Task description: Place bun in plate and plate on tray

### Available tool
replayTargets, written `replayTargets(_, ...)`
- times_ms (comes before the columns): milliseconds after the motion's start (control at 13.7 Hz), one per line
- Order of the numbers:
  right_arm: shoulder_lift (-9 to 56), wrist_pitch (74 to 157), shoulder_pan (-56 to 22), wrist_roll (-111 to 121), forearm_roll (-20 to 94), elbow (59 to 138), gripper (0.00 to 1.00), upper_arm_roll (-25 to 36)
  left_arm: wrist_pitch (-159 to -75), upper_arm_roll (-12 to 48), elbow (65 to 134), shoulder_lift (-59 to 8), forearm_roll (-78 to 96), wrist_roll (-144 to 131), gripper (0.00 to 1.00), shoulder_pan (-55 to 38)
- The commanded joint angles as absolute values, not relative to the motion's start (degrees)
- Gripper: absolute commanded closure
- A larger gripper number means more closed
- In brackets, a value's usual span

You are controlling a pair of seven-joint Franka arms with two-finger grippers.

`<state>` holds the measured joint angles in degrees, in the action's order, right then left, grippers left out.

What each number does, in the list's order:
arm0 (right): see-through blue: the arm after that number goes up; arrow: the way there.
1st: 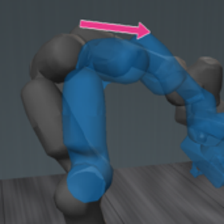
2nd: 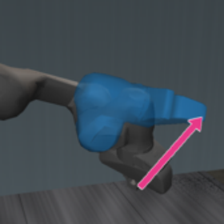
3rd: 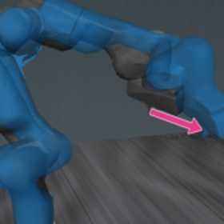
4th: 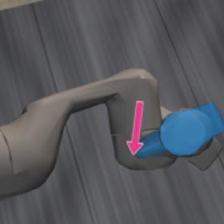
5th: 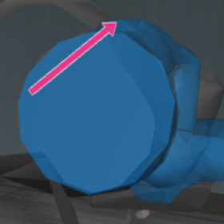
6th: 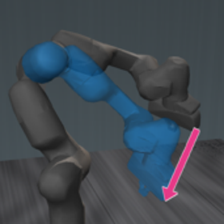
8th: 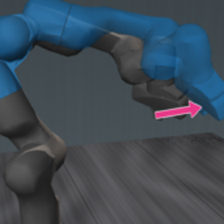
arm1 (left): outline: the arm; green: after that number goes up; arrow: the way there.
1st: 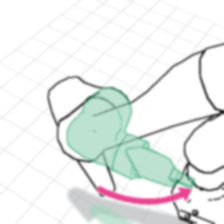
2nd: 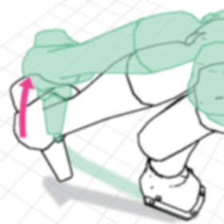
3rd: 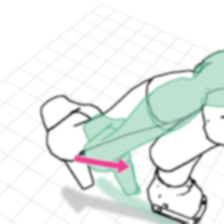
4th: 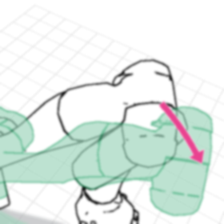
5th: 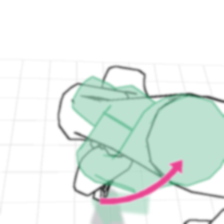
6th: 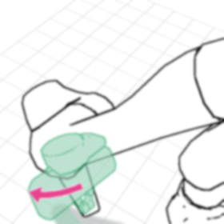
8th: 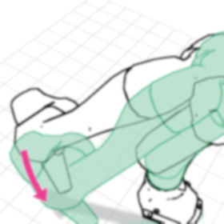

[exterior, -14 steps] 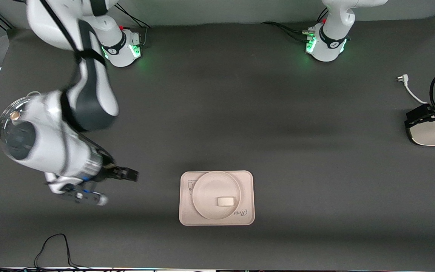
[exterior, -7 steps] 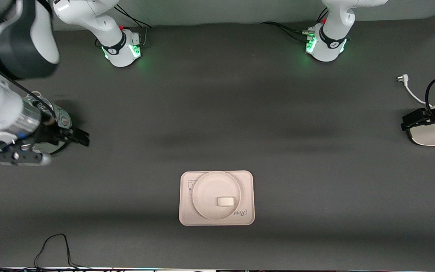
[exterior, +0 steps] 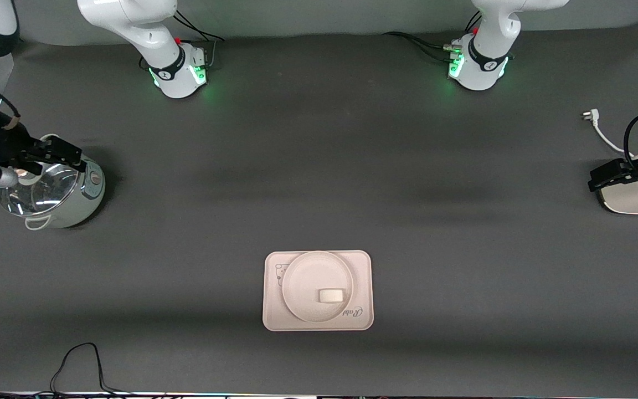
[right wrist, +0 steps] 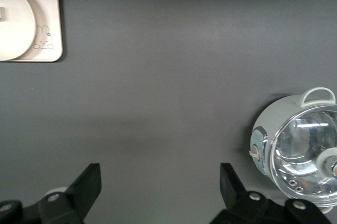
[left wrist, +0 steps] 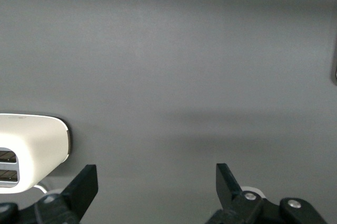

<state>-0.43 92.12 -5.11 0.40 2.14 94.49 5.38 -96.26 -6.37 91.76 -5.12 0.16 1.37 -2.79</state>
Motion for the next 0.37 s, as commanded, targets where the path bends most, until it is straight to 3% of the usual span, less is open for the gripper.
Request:
replayTargets(0,-0.88,92.9,-4.57,2.11,0.97,95.19,0.0,4.92,-97.03,-6.5,91.49,-5.01,0.97,2.46,0.0,-2.9)
replayTargets(292,-0.44,93.25,-5.1,0.8,1.93,95.1,0.0,5.01,-97.56,-6.5,91.49,-5.19,0.97,2.46,0.0,-2.72)
